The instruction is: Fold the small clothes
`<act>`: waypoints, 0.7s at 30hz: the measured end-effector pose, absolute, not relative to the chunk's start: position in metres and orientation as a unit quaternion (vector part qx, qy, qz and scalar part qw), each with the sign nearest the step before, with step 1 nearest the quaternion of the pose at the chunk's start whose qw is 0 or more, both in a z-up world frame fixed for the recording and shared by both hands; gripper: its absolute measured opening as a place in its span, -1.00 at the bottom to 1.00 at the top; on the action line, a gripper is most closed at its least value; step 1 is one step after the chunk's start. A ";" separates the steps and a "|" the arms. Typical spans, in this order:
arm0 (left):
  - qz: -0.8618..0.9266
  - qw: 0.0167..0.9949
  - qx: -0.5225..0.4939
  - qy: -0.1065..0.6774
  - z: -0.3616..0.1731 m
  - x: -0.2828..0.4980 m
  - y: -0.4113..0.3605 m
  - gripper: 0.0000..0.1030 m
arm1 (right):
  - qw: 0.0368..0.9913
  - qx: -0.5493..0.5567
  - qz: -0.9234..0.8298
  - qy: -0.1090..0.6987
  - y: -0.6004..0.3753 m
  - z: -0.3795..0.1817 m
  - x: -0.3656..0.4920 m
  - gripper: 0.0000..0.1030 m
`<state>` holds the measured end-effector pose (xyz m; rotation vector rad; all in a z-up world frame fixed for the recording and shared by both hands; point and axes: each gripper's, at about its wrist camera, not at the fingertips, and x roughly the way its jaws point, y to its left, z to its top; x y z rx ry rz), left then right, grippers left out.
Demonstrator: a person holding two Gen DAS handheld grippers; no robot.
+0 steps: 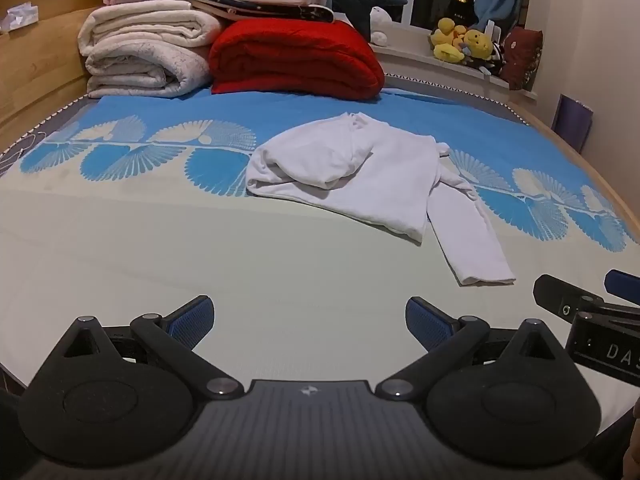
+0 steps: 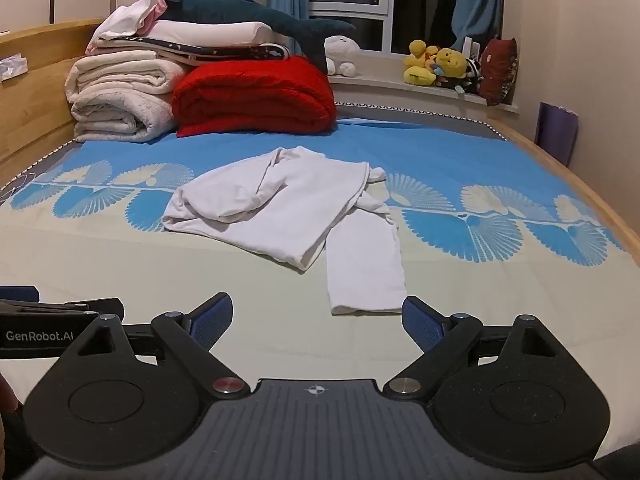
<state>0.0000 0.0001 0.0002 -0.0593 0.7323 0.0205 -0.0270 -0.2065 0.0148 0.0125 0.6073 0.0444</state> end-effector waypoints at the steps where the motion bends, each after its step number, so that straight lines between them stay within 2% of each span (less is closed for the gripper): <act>1: 0.009 0.933 -0.029 0.358 0.000 0.000 0.000 0.98 | 0.954 0.006 0.023 0.298 -0.206 0.015 -0.027 0.78; 21: 0.009 0.933 -0.032 0.358 0.001 0.000 -0.003 0.98 | 0.953 0.005 0.024 0.302 -0.206 0.014 -0.028 0.78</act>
